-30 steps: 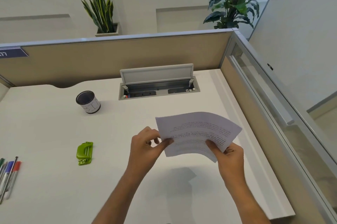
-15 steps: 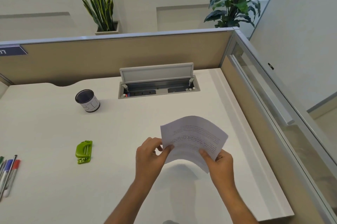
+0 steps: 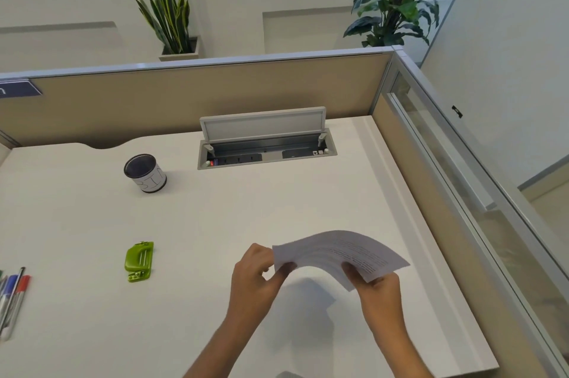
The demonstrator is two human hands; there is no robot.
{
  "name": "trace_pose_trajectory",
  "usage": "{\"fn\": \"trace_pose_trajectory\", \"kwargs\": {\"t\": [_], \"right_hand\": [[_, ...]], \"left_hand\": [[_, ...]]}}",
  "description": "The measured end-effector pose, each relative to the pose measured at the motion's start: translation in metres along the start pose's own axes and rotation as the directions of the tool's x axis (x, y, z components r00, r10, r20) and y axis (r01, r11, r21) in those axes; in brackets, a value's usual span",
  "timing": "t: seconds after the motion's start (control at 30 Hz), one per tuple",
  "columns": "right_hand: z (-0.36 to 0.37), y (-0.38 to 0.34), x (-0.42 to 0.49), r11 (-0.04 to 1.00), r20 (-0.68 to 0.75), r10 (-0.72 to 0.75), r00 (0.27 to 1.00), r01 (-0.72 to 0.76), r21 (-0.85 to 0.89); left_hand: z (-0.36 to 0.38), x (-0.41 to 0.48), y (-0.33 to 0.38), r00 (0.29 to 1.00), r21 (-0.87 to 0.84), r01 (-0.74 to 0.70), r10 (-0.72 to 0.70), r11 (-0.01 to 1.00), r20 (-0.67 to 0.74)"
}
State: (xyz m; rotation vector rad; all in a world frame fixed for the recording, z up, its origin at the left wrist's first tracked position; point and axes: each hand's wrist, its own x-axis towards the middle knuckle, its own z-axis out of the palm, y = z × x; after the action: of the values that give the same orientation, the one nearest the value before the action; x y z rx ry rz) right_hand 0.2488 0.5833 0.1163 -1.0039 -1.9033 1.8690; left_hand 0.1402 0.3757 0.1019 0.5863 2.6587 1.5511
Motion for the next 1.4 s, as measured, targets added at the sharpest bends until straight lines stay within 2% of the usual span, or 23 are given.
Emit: {"fn": "trace_pose_trajectory", "kwargs": {"t": [0.1,0.27,0.37,0.53,0.63,0.73,0.8,0.87,0.97,1.03,1.1,1.13,1.2,1.27,1.4], "right_hand": [[-0.001,-0.009,0.000,0.999,0.015,-0.040,0.999,0.040,0.031],[-0.002,-0.010,-0.003,0.999,0.045,-0.049,0.998,0.049,0.002],[-0.010,-0.021,-0.007,0.986,0.055,-0.163,0.985,0.164,-0.010],[-0.030,-0.059,-0.013,0.907,0.045,-0.375,0.926,0.377,-0.186],[-0.042,-0.079,-0.009,0.733,0.138,-0.547,0.825,0.552,-0.398],[-0.043,-0.082,-0.002,0.577,0.309,-0.576,0.756,0.645,-0.501],[-0.038,-0.076,0.003,0.556,0.406,-0.560,0.722,0.691,-0.462],[-0.034,-0.067,0.007,0.644,0.416,-0.523,0.743,0.665,-0.378],[-0.039,-0.058,0.011,0.844,0.304,-0.401,0.864,0.478,-0.246],[-0.045,-0.053,0.012,0.919,0.231,-0.314,0.921,0.356,-0.170],[-0.052,-0.046,0.014,0.954,0.195,-0.255,0.947,0.279,-0.107],[-0.055,-0.043,0.016,0.963,0.180,-0.237,0.955,0.255,-0.083],[-0.059,-0.037,0.020,0.976,0.156,-0.205,0.966,0.215,-0.047],[-0.060,-0.033,0.024,0.985,0.127,-0.172,0.977,0.175,-0.012],[-0.055,-0.018,0.033,0.994,0.062,-0.099,0.993,0.096,0.050]], "left_hand": [[-0.006,0.002,0.002,1.000,-0.002,0.000,0.000,1.000,-0.024],[-0.003,-0.002,-0.002,0.990,-0.044,0.109,-0.104,0.993,0.098],[-0.011,0.000,-0.002,0.993,-0.046,0.071,-0.067,0.996,0.093],[-0.032,0.016,0.012,0.990,0.041,-0.124,0.121,0.991,0.075],[-0.042,0.029,0.027,0.941,0.172,-0.333,0.314,0.927,0.126],[-0.042,0.037,0.045,0.861,0.246,-0.506,0.466,0.827,0.204],[-0.038,0.039,0.058,0.817,0.269,-0.574,0.518,0.773,0.254],[-0.036,0.039,0.064,0.797,0.272,-0.598,0.527,0.754,0.294],[-0.047,0.044,0.051,0.860,0.327,-0.497,0.404,0.804,0.313],[-0.061,0.047,0.030,0.924,0.378,-0.354,0.258,0.855,0.282],[-0.073,0.048,0.013,0.961,0.375,-0.222,0.138,0.900,0.239],[-0.076,0.048,0.008,0.971,0.327,-0.159,0.087,0.931,0.223],[-0.077,0.045,0.003,0.977,0.107,0.022,-0.044,0.994,0.210],[-0.073,0.044,0.006,0.966,-0.108,0.183,-0.159,0.977,0.206],[-0.054,0.038,-0.003,0.965,-0.240,0.256,-0.232,0.936,0.124]]}}
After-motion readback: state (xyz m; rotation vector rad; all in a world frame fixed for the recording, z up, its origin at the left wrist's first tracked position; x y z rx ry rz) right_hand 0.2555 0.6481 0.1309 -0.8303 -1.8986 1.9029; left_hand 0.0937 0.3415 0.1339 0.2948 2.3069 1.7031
